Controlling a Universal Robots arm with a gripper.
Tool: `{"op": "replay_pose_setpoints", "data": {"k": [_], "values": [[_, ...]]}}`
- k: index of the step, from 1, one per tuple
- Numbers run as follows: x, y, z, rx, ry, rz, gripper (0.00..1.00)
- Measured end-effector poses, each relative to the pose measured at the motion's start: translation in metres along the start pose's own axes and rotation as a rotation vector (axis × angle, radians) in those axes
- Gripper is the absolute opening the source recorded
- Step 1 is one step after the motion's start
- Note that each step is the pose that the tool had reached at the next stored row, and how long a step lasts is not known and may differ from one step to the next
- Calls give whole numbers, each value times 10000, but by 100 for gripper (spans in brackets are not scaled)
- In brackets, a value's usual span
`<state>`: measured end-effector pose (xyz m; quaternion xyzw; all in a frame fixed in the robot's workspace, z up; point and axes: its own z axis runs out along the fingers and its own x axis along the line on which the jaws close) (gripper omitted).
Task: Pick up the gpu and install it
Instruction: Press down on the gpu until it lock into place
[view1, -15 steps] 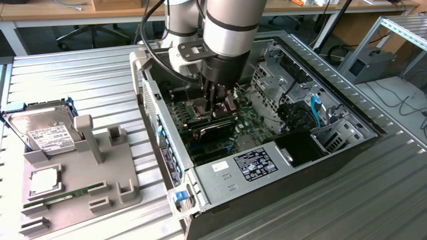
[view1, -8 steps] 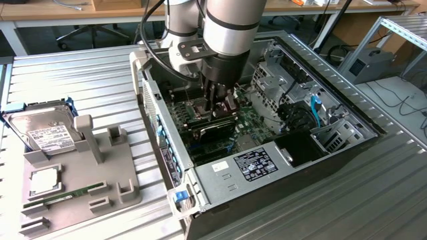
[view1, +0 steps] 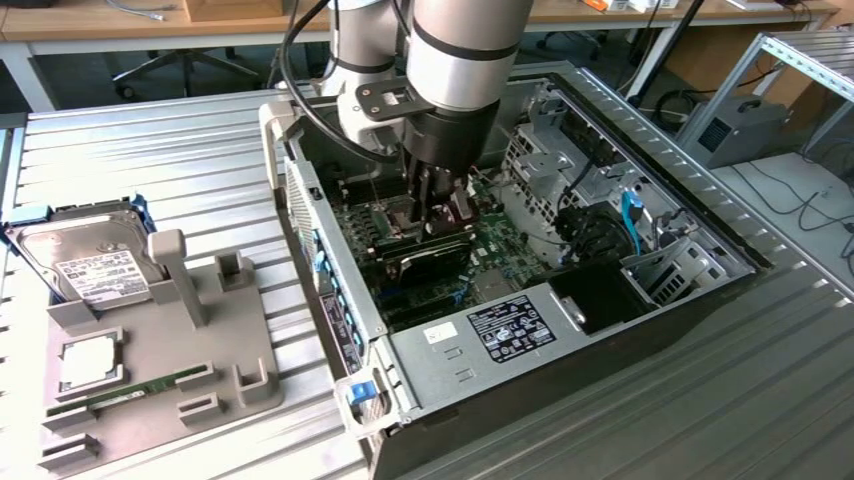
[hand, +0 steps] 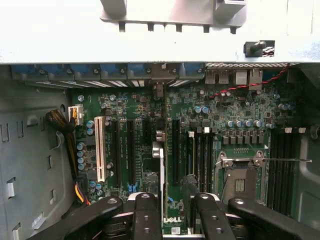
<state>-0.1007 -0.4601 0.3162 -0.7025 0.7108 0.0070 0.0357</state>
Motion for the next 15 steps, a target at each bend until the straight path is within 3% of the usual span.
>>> {"op": "replay_pose_setpoints", "data": {"k": [1,3,5,12,15], "values": [[0,0,0,0,0,0,34],[0,0,0,0,0,0,19],[0,0,0,0,0,0,11],[0,0,3,0,0,0,11],[3,2,53,0,1,0,11]]}}
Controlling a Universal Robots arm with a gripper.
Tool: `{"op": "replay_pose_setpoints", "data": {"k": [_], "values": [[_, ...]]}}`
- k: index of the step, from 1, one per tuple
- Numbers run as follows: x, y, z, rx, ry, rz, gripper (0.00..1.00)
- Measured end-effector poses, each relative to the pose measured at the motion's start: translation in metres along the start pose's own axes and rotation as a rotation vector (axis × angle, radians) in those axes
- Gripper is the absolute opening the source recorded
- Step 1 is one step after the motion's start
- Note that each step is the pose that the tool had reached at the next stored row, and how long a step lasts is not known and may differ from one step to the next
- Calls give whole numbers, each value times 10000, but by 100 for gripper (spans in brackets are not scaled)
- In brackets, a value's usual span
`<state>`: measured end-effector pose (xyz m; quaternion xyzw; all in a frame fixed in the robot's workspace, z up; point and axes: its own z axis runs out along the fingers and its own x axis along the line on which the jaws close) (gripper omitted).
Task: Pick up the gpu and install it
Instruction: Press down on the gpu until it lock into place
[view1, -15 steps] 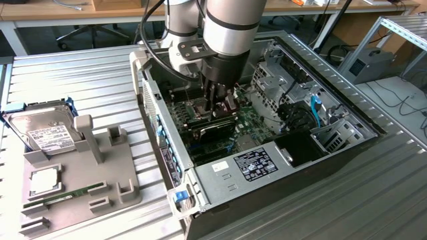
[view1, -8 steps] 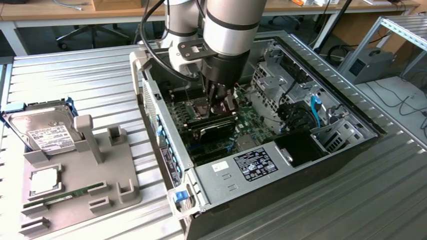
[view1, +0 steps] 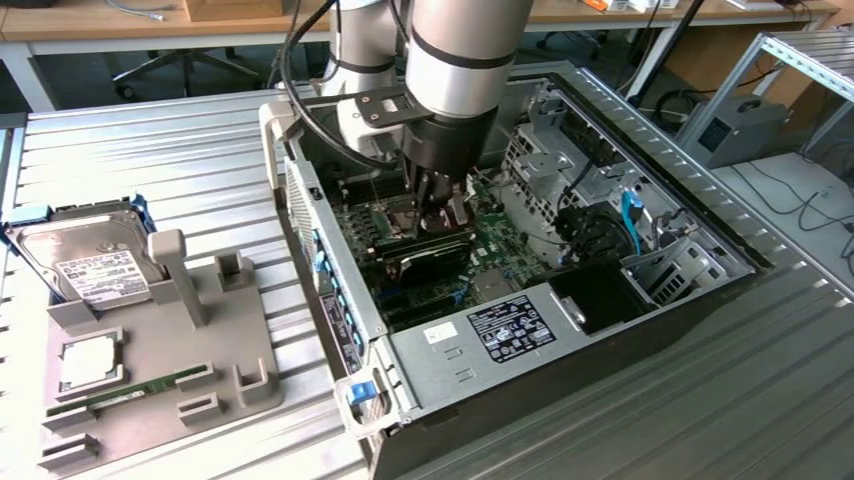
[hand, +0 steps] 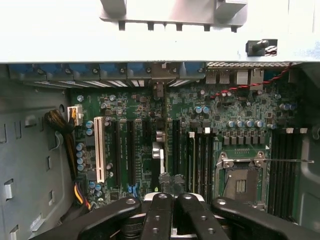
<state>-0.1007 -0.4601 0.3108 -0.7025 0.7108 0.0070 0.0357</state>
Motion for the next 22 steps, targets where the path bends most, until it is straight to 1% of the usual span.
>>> {"op": "replay_pose_setpoints", "data": {"k": [11,15,19,22], "values": [[13,9,219,0,0,0,11],[14,10,231,-1,2,0,11],[-14,32,241,0,0,1,11],[-19,46,270,0,2,0,11]]}}
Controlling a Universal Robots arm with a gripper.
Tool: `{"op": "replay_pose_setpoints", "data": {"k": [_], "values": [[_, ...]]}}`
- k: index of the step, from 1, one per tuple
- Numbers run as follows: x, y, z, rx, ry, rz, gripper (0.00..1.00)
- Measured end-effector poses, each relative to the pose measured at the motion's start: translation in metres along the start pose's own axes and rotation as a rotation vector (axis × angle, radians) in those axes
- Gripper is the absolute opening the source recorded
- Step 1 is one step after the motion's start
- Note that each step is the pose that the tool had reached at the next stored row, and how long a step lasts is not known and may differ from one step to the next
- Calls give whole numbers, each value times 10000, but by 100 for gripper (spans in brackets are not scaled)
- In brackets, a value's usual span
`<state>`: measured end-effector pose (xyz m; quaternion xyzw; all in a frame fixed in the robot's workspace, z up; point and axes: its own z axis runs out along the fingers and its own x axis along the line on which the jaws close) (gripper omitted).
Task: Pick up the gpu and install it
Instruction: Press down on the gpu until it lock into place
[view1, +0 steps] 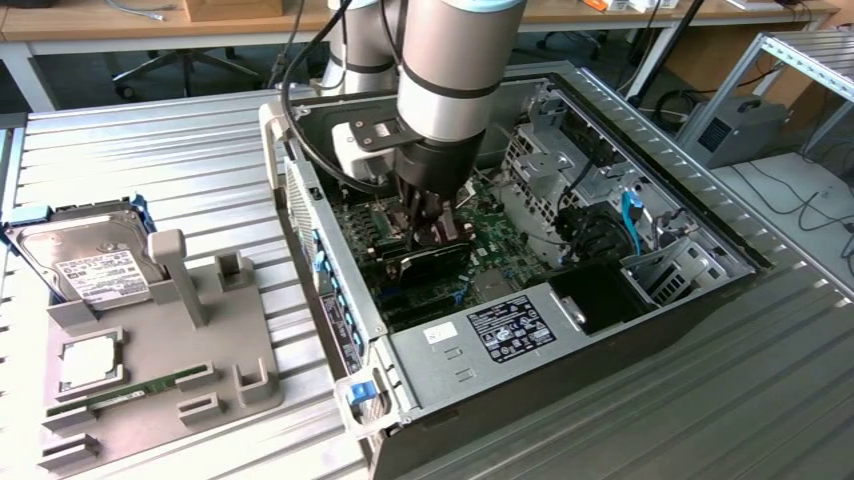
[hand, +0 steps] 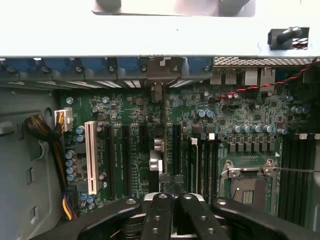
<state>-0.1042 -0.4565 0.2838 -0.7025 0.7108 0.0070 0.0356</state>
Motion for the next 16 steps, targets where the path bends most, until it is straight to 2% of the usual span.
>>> {"op": "replay_pose_setpoints", "data": {"k": [8,16], "values": [[5,5,95,1,0,0,11],[6,6,109,0,2,0,11]]}}
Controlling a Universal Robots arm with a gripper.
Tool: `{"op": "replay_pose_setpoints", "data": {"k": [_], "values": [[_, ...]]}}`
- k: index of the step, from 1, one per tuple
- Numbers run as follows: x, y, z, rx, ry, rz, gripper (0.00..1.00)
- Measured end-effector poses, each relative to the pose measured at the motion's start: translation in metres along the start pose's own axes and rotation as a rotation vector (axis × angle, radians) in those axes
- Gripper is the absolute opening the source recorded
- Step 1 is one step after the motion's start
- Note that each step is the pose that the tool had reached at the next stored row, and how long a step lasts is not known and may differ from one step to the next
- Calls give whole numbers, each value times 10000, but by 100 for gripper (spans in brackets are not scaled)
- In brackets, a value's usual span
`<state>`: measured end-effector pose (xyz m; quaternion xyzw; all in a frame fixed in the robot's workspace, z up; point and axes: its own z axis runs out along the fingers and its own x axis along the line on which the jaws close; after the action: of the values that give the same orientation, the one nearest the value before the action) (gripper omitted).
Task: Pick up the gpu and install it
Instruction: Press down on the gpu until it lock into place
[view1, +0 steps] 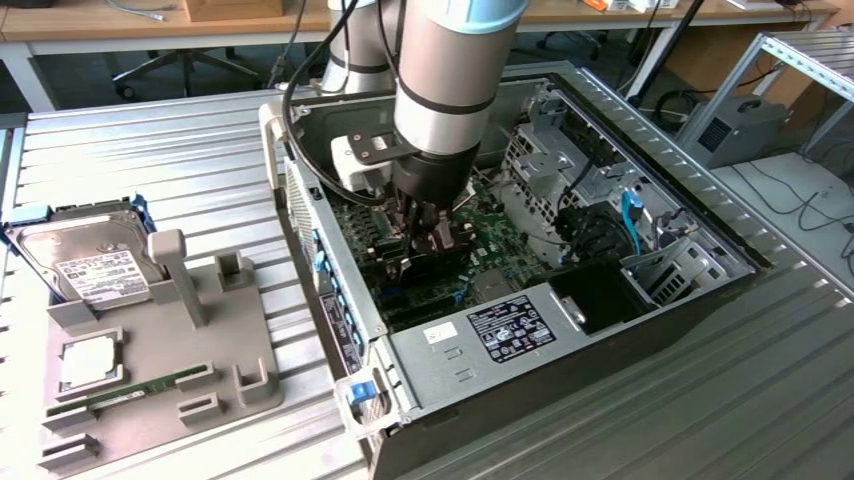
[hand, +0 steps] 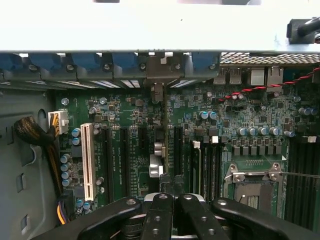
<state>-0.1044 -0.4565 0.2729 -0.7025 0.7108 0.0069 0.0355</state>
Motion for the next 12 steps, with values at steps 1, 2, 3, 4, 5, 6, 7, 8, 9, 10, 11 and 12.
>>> {"op": "replay_pose_setpoints", "data": {"k": [1,2,3,4,5,6,7,8,9,10,11,12], "values": [[0,0,0,0,0,0,11],[0,0,1,1,-1,0,11],[0,0,2,1,-2,0,11],[0,0,7,2,-4,0,11],[1,1,11,2,-3,0,11],[1,2,12,1,-1,0,11],[1,2,12,1,-1,0,11],[1,2,12,0,-1,0,11],[1,2,11,0,0,0,11],[1,2,17,2,-3,0,11],[1,2,23,2,-2,0,11],[2,3,25,0,0,0,11]]}}
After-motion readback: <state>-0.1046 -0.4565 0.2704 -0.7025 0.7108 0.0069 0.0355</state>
